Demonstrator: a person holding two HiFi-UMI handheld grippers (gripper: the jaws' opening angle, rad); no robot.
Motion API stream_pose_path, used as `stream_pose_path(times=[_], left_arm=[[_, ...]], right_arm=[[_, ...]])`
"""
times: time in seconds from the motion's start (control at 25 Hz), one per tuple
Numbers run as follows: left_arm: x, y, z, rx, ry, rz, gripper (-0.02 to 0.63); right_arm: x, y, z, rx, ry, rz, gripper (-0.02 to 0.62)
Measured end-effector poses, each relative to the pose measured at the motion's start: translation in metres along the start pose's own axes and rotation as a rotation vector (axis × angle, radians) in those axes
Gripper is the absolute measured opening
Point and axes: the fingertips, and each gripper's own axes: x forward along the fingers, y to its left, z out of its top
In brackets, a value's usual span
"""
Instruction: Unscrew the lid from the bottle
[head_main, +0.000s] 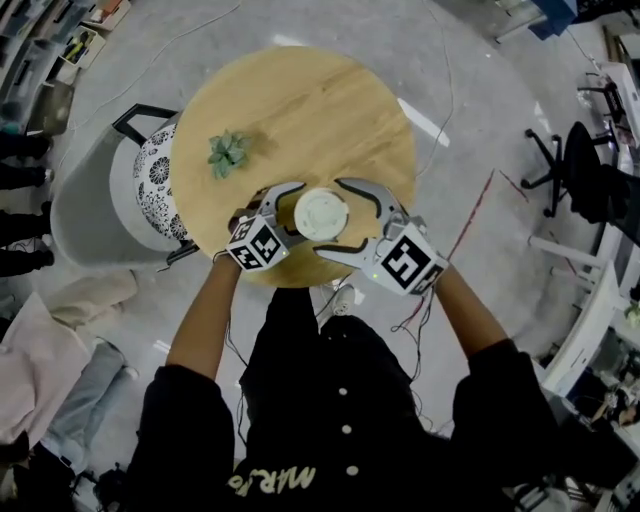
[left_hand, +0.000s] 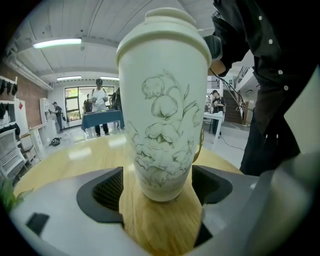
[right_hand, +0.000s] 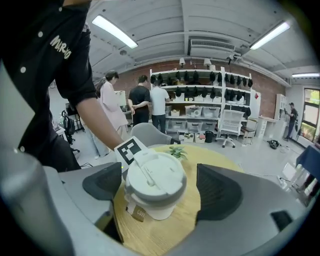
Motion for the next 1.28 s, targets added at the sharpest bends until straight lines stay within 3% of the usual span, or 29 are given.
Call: stream_pose_path(times=[0.12, 0.24, 0.32, 0.52, 0.6, 0.76, 0.88, 1.0, 1.16, 1.28], left_arm=[[0.013, -0.001, -0.001, 0.024, 0.002, -0.022, 0.417], [0.023, -0.005, 0.005, 0.047, -0.003, -0.037, 0.415], [0.025, -0.007, 0.007, 0.062, 0.0, -0.046, 0.365], [0.025, -0.008, 0.007, 0.066, -0.001, -0.07, 0.362], [0.025, -0.009, 0.008, 0.073, -0.003, -0.082, 0.362], [0.023, -0.011, 0.008, 0.096, 0.02, -0.124, 0.362], [0.024, -0.011, 0.007, 0.101, 0.022, -0.121, 0.362], [0.023, -0.012, 0.007, 0.102, 0.031, -0.113, 0.362], [0.023, -0.014, 0.006, 0.088, 0.029, -0.109, 0.362], [0.023, -0.012, 0.007, 0.087, 0.029, -0.107, 0.362]], right_arm=[[0.01, 0.003, -0.005, -0.051, 0.014, 0.013, 0.474], [0.016, 0.006, -0.006, -0.043, 0.004, 0.001, 0.456], [0.018, 0.006, -0.007, -0.046, -0.016, -0.011, 0.443], [0.017, 0.005, -0.004, -0.055, -0.06, 0.017, 0.437], [0.017, 0.007, -0.002, -0.1, -0.071, 0.09, 0.437], [0.015, 0.015, -0.004, -0.247, -0.049, 0.325, 0.436], [0.015, 0.016, -0.004, -0.247, -0.017, 0.372, 0.437], [0.013, 0.015, -0.007, -0.197, 0.017, 0.289, 0.446], [0.009, 0.005, -0.011, -0.026, -0.057, -0.012, 0.479], [0.014, 0.005, -0.017, 0.03, -0.094, -0.155, 0.473]])
